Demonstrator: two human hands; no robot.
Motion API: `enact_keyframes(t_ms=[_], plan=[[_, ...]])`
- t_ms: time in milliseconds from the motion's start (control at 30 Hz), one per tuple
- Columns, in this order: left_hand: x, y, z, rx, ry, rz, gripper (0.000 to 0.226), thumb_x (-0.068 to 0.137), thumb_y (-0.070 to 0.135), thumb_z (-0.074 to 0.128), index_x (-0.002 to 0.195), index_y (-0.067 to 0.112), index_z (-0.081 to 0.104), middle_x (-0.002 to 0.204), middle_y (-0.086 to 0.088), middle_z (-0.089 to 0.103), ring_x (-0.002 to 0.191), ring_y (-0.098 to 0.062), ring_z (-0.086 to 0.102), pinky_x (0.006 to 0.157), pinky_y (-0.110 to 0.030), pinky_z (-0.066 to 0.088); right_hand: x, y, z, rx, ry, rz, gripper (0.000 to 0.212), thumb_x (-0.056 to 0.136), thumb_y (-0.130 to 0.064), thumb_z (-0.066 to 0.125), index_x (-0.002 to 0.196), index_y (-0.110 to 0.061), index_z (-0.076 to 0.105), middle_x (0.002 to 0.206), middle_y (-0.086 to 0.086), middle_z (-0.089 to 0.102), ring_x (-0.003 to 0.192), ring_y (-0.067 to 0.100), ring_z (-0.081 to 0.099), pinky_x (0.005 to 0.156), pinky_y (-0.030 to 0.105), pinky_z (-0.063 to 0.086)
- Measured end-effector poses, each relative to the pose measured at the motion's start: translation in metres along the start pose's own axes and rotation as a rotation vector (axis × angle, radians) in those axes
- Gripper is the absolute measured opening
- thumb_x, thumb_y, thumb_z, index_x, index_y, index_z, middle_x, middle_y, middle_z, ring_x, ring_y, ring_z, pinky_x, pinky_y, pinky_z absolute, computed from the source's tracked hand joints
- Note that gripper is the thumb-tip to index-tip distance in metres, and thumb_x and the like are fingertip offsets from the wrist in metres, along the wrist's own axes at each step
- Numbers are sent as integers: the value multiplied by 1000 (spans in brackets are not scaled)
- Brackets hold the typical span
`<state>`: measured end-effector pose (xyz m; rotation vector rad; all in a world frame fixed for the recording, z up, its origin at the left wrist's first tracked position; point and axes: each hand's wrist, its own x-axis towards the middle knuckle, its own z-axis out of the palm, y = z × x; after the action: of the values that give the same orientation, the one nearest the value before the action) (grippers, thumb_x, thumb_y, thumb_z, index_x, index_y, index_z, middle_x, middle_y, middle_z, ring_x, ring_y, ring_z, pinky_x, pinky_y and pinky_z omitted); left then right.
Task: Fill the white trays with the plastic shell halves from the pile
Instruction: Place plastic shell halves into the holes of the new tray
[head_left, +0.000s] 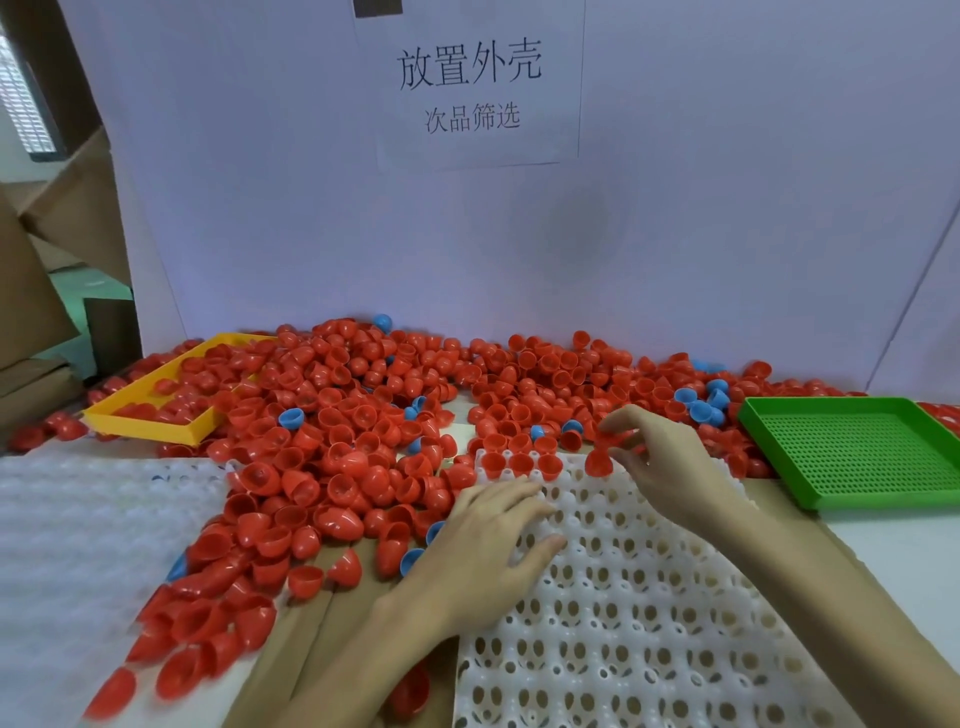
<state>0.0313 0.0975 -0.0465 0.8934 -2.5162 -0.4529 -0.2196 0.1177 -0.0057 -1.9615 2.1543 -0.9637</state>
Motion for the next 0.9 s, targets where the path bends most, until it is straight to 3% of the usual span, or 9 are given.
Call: enact_keyframes(t_ms=[133, 200, 367, 533, 633, 700, 767, 833, 900], plan=[[1, -1, -1, -4, -5, 14, 50, 106, 61, 39, 147, 36, 53, 164, 20, 34, 152, 6, 17, 121, -16, 0, 12, 3, 7, -10, -44, -96, 28, 95, -5, 73, 120, -18, 71, 112, -8, 72, 99, 7, 67, 87, 18, 52], [1, -2, 0, 1, 0, 18, 50, 106, 61, 40, 146, 35, 54, 164, 19, 35, 152, 4, 18, 120, -14, -1, 14, 4, 8, -11, -62, -151, 34, 94, -4, 73, 124, -21, 72, 113, -12, 71, 96, 1, 65, 87, 14, 50], [1, -2, 0, 9, 17, 30, 48, 107, 59, 42, 146, 34, 55, 162, 19, 37, 150, 4, 18, 112, -5, -6, 13, 4, 12, -38, -90, -171, 37, 100, -4, 65, 134, -20, 68, 126, -9, 71, 111, 7, 67, 97, 24, 54], [2, -2, 1, 7, 28, 45, 48, 107, 58, 42, 145, 33, 55, 162, 19, 38, 146, 9, 18, 112, -5, -5, 11, 3, 14, 40, -72, -159, 27, 102, -21, 65, 129, -22, 70, 124, -13, 70, 104, -6, 63, 82, 6, 49], [2, -1, 1, 4, 11, 35, 48, 107, 58, 42, 146, 33, 55, 162, 19, 37, 150, 6, 18, 117, -10, -2, 11, 4, 16, -3, -138, -176, 32, 98, -26, 71, 130, -24, 69, 129, -13, 68, 109, -1, 62, 85, 15, 53], [2, 0, -2, -50, 0, 17, 46, 107, 58, 44, 145, 35, 56, 159, 22, 40, 149, 6, 22, 121, -16, 6, 12, 4, 16, -37, -168, -160, 34, 97, -26, 73, 131, -25, 68, 131, -12, 67, 113, 4, 62, 90, 21, 54], [4, 1, -10, -229, 31, -29, 40, 106, 54, 49, 140, 36, 60, 147, 27, 51, 140, 12, 37, 117, -13, 24, 14, 4, 16, -35, -161, -153, 36, 96, -26, 74, 131, -26, 67, 130, -13, 66, 112, 4, 62, 87, 21, 55], [8, -2, -22, -477, 169, -97, 27, 107, 40, 56, 128, 30, 68, 127, 24, 67, 122, 11, 57, 103, -10, 43, 15, 3, 14, 3, -128, -145, 33, 98, -25, 71, 131, -28, 66, 127, -15, 66, 110, 0, 62, 83, 16, 54], [12, -11, -35, -595, 365, -179, 17, 106, 22, 59, 118, 22, 72, 110, 15, 75, 108, 3, 67, 95, -16, 52, 14, 3, 10, 51, -94, -132, 28, 101, -24, 66, 129, -29, 67, 124, -17, 67, 108, -3, 62, 81, 12, 51]])
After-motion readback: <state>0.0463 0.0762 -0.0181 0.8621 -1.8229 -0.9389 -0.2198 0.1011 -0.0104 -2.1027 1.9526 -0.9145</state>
